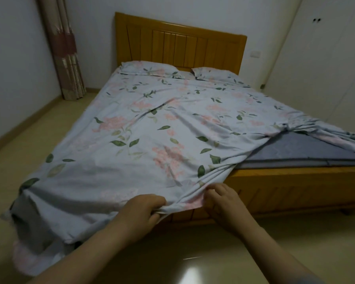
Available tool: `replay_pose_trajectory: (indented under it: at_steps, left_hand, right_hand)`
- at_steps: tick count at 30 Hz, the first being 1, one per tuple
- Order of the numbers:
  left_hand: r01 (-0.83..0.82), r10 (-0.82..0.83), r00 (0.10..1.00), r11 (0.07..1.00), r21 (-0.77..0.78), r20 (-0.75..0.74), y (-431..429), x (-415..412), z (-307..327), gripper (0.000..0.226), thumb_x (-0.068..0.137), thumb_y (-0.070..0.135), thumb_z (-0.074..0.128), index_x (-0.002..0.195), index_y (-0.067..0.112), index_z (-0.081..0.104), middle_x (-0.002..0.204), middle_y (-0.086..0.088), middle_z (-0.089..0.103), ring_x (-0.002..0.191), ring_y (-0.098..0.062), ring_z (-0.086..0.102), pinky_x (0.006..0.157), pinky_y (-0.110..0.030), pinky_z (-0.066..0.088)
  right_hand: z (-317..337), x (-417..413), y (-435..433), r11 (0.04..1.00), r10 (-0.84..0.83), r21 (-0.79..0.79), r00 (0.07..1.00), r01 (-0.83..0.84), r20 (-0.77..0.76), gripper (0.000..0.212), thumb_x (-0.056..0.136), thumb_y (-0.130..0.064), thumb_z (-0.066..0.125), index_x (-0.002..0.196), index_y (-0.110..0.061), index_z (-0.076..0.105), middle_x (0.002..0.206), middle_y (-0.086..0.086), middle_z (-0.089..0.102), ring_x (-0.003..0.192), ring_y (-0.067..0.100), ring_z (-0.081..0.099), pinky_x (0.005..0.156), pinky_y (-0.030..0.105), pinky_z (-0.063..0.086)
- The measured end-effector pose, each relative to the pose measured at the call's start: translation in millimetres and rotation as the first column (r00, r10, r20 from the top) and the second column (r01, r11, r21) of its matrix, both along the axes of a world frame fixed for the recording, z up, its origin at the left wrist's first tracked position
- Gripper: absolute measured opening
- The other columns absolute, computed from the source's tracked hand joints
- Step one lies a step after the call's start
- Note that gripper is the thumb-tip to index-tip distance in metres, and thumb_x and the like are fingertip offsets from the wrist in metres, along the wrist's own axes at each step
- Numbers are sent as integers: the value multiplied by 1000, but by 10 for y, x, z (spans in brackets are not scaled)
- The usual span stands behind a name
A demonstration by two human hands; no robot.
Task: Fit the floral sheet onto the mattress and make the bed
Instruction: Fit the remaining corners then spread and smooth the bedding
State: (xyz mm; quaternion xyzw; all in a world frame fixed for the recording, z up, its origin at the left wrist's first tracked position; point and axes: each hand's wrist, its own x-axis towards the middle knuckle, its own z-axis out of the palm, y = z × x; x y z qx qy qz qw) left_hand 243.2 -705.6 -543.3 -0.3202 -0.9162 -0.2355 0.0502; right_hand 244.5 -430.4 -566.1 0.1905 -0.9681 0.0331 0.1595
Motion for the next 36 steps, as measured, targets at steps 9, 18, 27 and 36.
replay_pose_trajectory:
  at_steps: [9,18,27,36]
  left_hand:
    - [80,-80,994,997,12,71,139,96,69,27,79,41,35,75,21,53,73,12,48,71,-8,47,63,-20,33]
    - [27,8,991,965,-260,134,-78,78,-95,11,91,28,47,89,28,57,96,9,60,90,-8,55,79,-25,45]
    - [14,31,987,960,-278,156,-131,172,-183,13,92,28,48,81,34,48,88,14,52,83,-3,50,71,-20,36]
    - [5,60,981,944,-331,185,-156,191,-124,10,92,28,46,85,34,50,97,8,59,90,-9,55,80,-26,47]
  right_hand:
    - [146,-323,32,971,-236,58,971,233,39,28,89,-15,54,114,-26,55,126,-2,56,125,17,47,118,43,15]
    - [162,416,123,996,-93,23,953,90,290,7,93,-25,47,92,-32,50,105,-6,62,88,6,51,74,21,35]
    - [-28,291,146,958,-268,174,933,230,240,68,85,-36,59,143,-26,26,129,2,48,99,22,60,80,35,50]
    - [82,482,402,984,-167,93,970,153,175,8,86,-24,60,94,-25,61,99,-4,65,93,15,57,82,25,43]
